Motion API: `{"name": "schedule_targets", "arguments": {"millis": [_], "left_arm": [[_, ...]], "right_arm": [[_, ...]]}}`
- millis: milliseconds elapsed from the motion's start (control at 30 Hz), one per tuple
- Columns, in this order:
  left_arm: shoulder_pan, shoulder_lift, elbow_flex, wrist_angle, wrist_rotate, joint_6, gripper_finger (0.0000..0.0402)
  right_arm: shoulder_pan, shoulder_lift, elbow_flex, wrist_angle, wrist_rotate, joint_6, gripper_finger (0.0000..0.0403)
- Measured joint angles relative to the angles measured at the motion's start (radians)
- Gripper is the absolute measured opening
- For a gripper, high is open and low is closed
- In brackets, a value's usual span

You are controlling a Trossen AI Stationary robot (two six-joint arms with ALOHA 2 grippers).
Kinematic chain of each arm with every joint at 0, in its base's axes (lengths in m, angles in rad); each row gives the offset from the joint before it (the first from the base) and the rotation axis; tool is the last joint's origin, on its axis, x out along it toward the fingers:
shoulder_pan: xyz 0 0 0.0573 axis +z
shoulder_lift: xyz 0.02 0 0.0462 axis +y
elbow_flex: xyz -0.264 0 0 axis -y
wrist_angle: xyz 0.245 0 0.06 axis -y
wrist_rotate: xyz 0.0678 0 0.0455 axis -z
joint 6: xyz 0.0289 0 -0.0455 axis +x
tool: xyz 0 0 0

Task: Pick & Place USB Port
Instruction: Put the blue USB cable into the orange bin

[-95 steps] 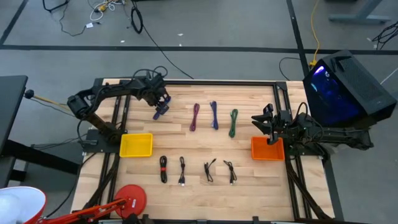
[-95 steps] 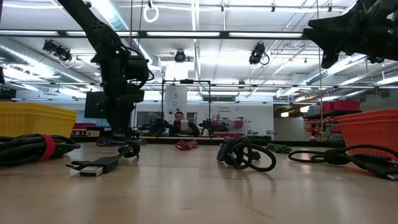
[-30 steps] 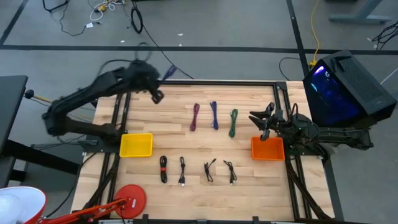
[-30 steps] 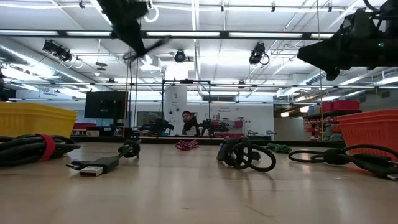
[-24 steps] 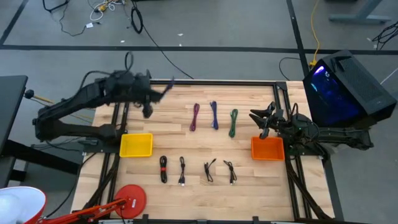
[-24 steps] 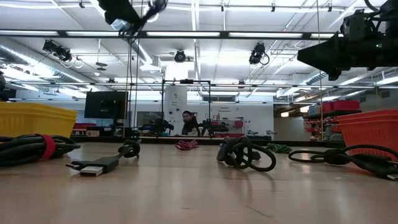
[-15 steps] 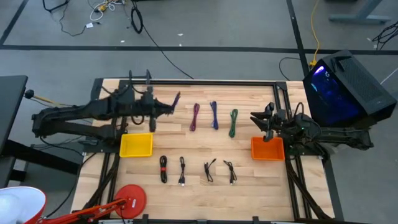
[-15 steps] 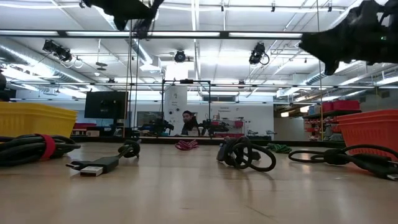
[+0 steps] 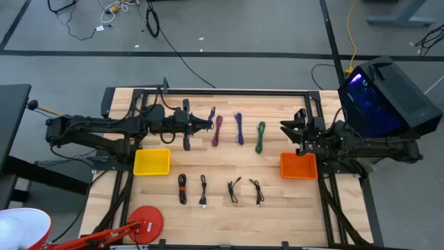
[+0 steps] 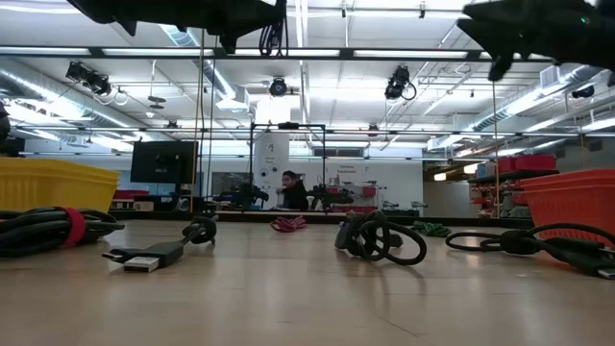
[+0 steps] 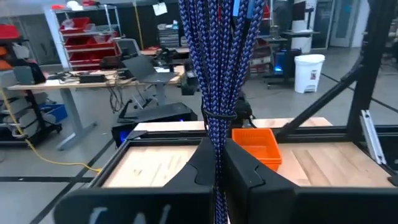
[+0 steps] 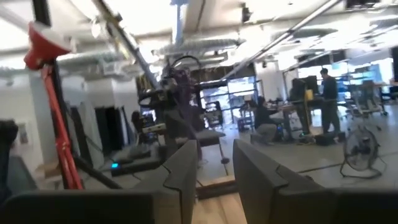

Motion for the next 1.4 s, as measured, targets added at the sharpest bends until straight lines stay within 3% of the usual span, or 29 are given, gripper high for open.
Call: {"name": "schedule_targets", "arguments": {"millis": [400,600,767,1067,1400], "left_arm": [[0.000,0.020,0.000,0.090,0.001,0.000,0.0010],[0.000,0.020,0.000,0.089,0.018,-0.001,0.0011],[0.000,0.020,0.000,0.087,0.026,0.000,0.0010],[0.000,0.020,0.000,0.084,0.030,0.003,0.0011],[0.000,0.020,0.000,0.085,0.030,0.003,0.0012]], "right_arm": [[-0.001,0.537,0.357,0.046,-0.073,-0.177,0.0112],[-0.019,0.732,0.504,0.049,-0.137,-0.218,0.0131],[-0.034,0.841,0.598,0.087,-0.139,-0.218,0.0150],[-0.046,1.013,0.765,0.089,-0.239,-0.209,0.0167],[-0.046,1.067,0.800,0.141,-0.286,-0.189,0.0167]]}}
